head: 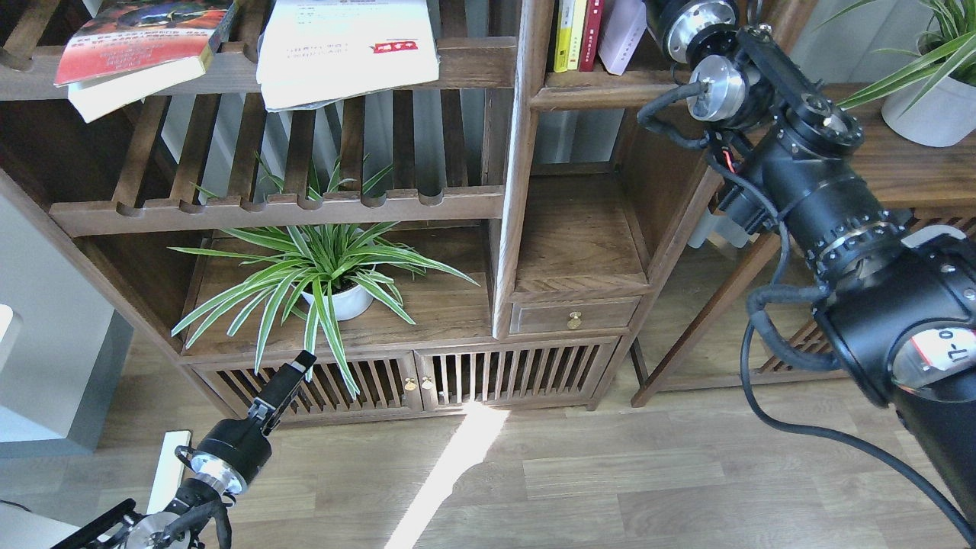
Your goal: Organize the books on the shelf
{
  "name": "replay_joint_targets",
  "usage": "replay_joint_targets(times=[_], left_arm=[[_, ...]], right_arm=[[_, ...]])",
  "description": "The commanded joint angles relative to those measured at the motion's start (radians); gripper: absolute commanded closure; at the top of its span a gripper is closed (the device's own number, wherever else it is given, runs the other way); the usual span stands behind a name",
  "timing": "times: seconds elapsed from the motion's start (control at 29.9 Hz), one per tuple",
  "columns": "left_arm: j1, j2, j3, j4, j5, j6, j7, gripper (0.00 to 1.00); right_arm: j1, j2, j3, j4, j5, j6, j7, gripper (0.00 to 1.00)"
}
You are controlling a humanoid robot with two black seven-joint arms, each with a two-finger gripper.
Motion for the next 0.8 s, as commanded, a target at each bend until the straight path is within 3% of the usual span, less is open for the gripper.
replay_joint_targets(times=[0.0, 0.37, 0.77], left_arm=[[-0.002, 0.000, 0.001, -0.001, 0.000, 0.000, 0.002, 0.02], [-0.002, -0.005, 0.002, -0.001, 0.002, 0.000, 0.011, 0.02], [-0.005, -0.005, 0.004, -0.001, 0.000, 0.000, 0.011, 0.02]], right_arm=[[0.006, 0.000, -0.015, 0.021, 0.000, -0.031, 0.000, 0.51], [0.055, -0.015, -0.016, 0.070, 0.000, -0.069, -0.005, 0.47], [0.034, -0.015, -0.023, 0.155, 0.000, -0.165, -0.011, 0.36]])
